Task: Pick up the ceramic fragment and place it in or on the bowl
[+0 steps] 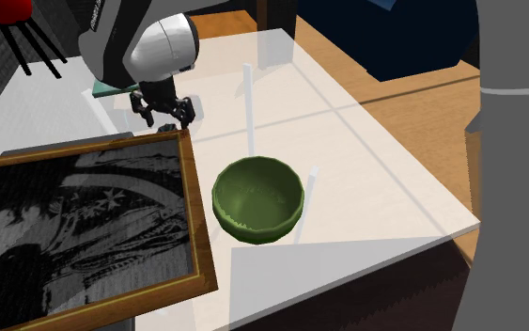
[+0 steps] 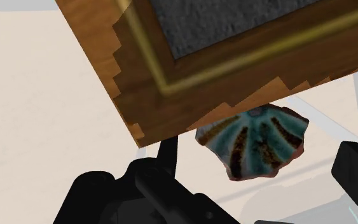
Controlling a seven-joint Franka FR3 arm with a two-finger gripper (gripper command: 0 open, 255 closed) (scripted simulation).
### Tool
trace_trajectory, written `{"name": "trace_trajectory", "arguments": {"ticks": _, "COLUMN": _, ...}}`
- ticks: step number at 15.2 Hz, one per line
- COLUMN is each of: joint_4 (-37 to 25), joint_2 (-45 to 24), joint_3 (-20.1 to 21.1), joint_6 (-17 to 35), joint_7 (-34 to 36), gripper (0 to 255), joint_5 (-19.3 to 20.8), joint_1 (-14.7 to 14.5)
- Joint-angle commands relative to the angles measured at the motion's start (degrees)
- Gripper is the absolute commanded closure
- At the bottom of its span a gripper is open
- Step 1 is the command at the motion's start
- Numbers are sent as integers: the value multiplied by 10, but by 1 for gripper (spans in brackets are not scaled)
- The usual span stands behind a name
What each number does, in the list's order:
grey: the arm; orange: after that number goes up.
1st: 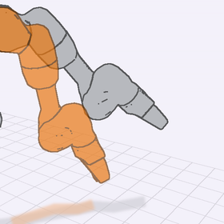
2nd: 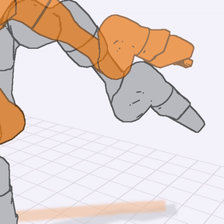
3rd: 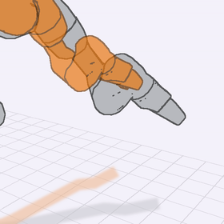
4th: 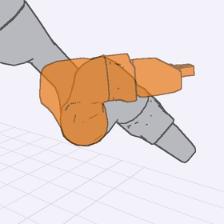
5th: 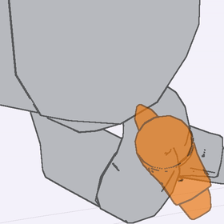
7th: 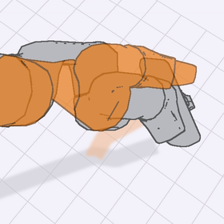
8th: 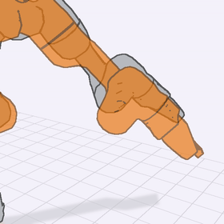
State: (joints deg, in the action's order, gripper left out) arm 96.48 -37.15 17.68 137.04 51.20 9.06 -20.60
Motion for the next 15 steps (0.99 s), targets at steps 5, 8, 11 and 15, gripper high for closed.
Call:
{"name": "trace_trajectory", "arguments": {"ticks": 5, "joint_4": -1, "joint_2": -8, "joint_3": -2, "joint_6": 7, "joint_7": 3, "gripper": 0, "joint_5": 3, "joint_1": -3}}
{"name": "trace_trajectory", "arguments": {"ticks": 8, "joint_4": -1, "joint_2": -8, "joint_3": -2, "joint_6": 7, "joint_7": 3, "gripper": 0, "joint_5": 3, "joint_1": -3}}
{"name": "trace_trajectory", "arguments": {"ticks": 11, "joint_4": -1, "joint_2": -8, "joint_3": -2, "joint_6": 7, "joint_7": 2, "gripper": 255, "joint_5": 2, "joint_1": -3}}
{"name": "trace_trajectory", "arguments": {"ticks": 15, "joint_4": -1, "joint_2": -8, "joint_3": -2, "joint_6": 7, "joint_7": 3, "gripper": 255, "joint_5": 2, "joint_1": -3}}
